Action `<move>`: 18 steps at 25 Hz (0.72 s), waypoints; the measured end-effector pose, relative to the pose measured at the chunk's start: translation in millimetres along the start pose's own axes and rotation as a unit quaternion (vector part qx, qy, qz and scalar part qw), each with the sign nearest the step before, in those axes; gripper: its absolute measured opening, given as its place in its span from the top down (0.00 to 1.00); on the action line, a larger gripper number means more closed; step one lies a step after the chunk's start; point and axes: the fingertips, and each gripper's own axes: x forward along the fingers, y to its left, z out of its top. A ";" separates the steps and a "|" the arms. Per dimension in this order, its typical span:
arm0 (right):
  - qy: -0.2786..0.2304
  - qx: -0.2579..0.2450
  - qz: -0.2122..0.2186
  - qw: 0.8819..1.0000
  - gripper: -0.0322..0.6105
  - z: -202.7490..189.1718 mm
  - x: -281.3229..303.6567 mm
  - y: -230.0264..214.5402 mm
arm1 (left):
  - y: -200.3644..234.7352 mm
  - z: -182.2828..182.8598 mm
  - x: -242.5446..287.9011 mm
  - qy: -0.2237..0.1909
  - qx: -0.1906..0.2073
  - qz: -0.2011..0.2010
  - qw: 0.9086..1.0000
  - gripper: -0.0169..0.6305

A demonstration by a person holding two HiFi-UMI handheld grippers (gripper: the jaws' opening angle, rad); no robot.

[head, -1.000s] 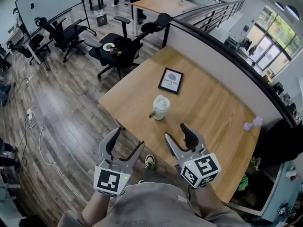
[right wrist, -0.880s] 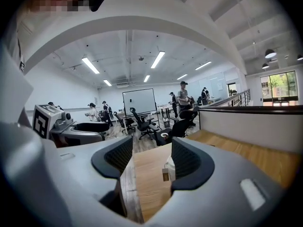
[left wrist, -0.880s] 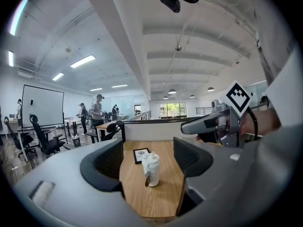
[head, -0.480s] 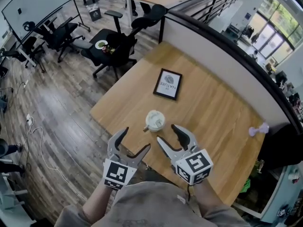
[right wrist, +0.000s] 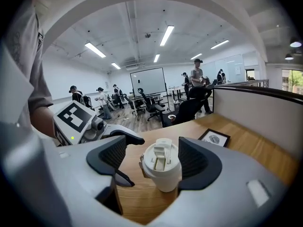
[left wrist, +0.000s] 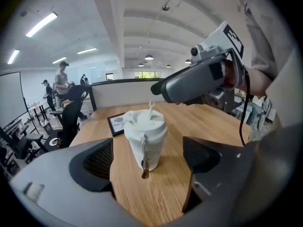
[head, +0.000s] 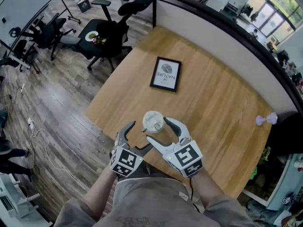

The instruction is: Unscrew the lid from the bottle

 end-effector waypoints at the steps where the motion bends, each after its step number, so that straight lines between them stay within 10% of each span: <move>1: 0.006 0.001 -0.003 1.000 0.42 -4.2 4.7 -2.2 | 1.1 -3.1 7.2 0.003 0.000 -0.006 1.000 0.26; 18: 0.005 0.029 -0.114 0.993 0.29 -43.0 60.3 -26.2 | 0.1 -28.2 78.3 -0.071 0.058 -0.101 0.991 0.27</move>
